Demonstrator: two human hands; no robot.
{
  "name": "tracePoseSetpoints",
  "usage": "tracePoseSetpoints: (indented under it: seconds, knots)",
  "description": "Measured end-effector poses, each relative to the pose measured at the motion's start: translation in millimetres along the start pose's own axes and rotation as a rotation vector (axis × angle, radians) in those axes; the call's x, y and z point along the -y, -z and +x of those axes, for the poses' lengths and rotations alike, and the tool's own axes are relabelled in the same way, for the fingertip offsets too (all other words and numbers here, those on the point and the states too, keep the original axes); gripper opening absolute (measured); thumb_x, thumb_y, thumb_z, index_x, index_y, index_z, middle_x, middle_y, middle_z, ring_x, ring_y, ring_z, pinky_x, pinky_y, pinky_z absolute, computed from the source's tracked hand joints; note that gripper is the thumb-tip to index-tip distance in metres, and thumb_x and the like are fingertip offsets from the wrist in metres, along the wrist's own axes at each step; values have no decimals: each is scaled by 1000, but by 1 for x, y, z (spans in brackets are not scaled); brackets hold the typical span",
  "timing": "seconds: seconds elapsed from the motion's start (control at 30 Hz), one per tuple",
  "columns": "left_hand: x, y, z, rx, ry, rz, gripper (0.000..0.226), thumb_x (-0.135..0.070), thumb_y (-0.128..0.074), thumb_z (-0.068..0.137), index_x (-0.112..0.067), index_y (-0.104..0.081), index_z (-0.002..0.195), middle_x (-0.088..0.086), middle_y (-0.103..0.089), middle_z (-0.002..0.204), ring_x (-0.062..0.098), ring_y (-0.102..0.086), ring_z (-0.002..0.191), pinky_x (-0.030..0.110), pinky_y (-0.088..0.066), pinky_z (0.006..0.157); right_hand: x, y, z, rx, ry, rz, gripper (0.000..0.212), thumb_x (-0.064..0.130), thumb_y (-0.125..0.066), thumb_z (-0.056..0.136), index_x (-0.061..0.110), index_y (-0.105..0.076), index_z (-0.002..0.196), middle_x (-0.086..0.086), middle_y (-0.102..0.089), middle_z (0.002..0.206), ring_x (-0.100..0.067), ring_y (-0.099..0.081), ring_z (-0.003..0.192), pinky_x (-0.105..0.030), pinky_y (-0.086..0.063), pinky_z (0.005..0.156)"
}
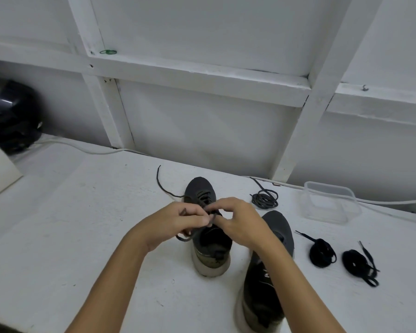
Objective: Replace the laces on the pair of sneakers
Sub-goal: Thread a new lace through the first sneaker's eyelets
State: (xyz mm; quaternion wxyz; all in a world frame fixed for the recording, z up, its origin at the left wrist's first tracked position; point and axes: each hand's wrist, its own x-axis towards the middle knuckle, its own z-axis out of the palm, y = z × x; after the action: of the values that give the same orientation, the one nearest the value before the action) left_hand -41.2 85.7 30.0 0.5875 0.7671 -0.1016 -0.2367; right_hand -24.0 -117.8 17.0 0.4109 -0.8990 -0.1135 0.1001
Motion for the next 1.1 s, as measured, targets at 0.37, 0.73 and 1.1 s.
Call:
tracePoseSetpoints:
  seconds: [0.37, 0.73, 1.1]
  knots:
    - [34, -6, 29, -490, 118, 185, 16, -29, -56, 98, -38, -68, 101, -14, -68, 94, 4, -66, 83, 19, -47, 73, -17, 32, 14, -214, -304, 663, 43, 49, -40, 106, 21, -71, 102, 3, -78, 97, -12, -75, 84, -32, -58, 67]
    - [49, -5, 42, -546, -114, 741, 4, -30, -66, 93, -28, -64, 96, -13, -50, 114, 10, -46, 107, 28, -46, 87, -41, 34, 5, -60, -367, -223, 31, 24, -68, 92, 29, -65, 122, 5, -67, 103, -19, -62, 103, -33, -50, 90]
    - [62, 4, 19, -388, 224, 445, 39, -43, -44, 102, -19, -62, 78, 1, -70, 69, 9, -69, 56, 27, -48, 61, -30, 20, 22, -3, -108, -421, 77, 1, -47, 90, 25, -26, 160, -6, -38, 156, -28, -41, 137, -40, -44, 105]
